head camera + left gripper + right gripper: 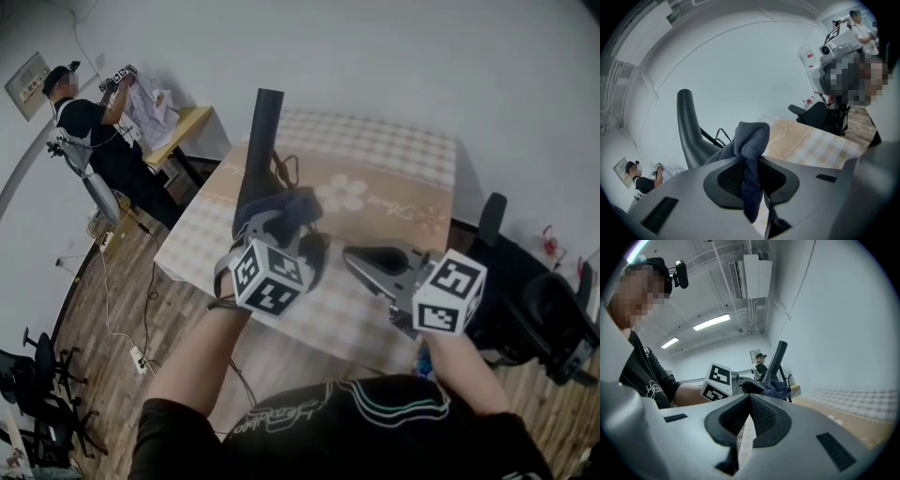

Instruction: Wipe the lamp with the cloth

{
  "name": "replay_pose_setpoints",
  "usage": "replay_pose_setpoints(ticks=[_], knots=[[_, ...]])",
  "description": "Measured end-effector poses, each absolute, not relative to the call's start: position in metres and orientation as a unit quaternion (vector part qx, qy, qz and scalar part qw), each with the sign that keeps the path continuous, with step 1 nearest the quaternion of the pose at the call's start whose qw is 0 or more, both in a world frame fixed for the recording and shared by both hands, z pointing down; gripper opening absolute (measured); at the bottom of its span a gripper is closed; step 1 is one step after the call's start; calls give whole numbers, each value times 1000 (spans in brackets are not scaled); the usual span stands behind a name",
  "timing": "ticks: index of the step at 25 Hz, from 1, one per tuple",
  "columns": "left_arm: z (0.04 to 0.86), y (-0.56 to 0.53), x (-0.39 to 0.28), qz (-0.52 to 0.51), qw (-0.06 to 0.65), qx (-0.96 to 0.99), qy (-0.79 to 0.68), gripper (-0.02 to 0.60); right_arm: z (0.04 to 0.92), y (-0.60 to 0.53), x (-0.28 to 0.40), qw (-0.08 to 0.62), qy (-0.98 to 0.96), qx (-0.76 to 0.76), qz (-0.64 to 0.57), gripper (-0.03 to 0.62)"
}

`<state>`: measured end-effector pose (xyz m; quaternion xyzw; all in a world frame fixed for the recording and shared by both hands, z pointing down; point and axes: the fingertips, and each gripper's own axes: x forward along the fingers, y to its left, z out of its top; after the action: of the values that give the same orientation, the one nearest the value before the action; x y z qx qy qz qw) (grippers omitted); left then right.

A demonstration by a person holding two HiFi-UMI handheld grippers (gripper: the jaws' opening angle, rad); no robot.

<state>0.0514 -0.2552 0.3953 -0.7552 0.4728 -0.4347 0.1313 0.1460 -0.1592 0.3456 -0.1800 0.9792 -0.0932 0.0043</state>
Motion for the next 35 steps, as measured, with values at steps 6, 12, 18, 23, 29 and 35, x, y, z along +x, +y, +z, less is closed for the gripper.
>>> replay_pose_setpoints(ticks=[6, 12, 18, 23, 29, 35], knots=[[418, -236, 49, -439, 96, -767, 459, 65, 344, -152, 140, 3, 981, -171, -97, 11], [434, -213, 49, -428, 53, -784, 446, 66, 352, -146, 140, 1, 980, -166, -106, 11], [434, -190, 46, -395, 26, -798, 455, 65, 356, -142, 140, 10, 980, -163, -115, 11], [419, -171, 43, -338, -4, -821, 460, 65, 359, -139, 134, 14, 980, -157, -120, 11], [385, -164, 36, -291, 1, -830, 476, 65, 357, -138, 131, 8, 980, -159, -117, 11], [339, -172, 19, -230, 19, -845, 483, 66, 347, -141, 118, -2, 979, -175, -100, 11]])
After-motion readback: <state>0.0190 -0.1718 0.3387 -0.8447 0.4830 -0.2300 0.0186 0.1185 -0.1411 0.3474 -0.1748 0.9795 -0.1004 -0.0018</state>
